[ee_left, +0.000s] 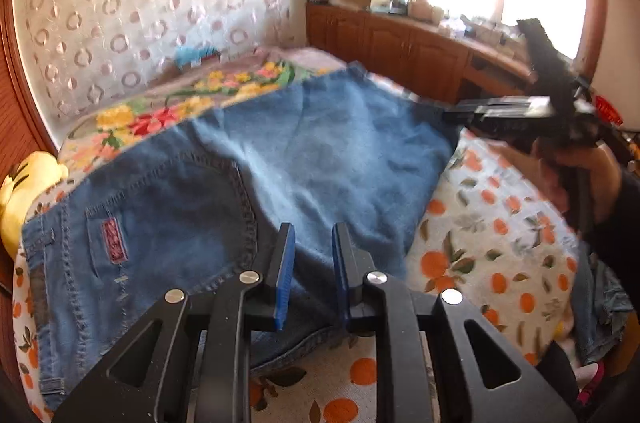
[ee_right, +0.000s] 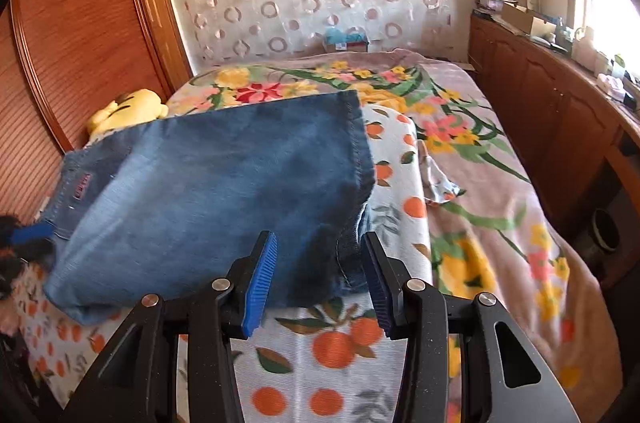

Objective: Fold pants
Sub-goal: 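Open the left tool and withdraw it from the folded jeans, then move both open tools over the edge of the folded blue jeans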

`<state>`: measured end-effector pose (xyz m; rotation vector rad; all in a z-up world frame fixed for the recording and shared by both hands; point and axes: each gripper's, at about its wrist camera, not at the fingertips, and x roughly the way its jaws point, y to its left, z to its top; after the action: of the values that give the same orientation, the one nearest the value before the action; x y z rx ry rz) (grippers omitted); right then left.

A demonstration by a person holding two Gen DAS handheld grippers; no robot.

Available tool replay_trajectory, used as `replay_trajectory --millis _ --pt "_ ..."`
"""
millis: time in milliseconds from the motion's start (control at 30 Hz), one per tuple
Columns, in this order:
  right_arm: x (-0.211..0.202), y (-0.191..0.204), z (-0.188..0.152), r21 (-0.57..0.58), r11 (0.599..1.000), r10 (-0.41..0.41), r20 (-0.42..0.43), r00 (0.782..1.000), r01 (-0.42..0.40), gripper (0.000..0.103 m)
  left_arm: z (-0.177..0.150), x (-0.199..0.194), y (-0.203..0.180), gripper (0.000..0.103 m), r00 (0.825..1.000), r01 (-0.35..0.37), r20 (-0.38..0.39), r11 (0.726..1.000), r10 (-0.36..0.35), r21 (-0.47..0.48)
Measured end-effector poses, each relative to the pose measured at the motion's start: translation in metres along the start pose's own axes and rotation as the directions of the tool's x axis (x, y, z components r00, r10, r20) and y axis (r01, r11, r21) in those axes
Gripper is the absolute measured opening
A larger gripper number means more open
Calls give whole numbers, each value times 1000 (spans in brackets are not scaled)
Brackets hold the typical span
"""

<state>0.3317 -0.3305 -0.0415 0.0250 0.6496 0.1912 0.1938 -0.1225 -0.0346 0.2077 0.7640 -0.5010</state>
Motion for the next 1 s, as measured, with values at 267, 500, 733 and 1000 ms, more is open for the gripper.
replay_trajectory --millis 267,500,733,1000 --pt "20 -21 -6 13 993 -112 -72 991 114 45 -26 28 -5 20 998 -11 -69 1000 11 5" --pt "13 -26 -9 38 996 -78 -45 996 80 45 -29 27 -4 20 999 -7 -53 1000 6 -10" --pt "-7 -15 -14 21 998 -55 -4 998 55 45 -28 28 -7 22 998 -25 -57 1000 24 -4" --pt "-19 1 -24 -6 1000 -13 10 1000 13 45 -25 33 -1 26 998 8 -68 999 -10 -37"
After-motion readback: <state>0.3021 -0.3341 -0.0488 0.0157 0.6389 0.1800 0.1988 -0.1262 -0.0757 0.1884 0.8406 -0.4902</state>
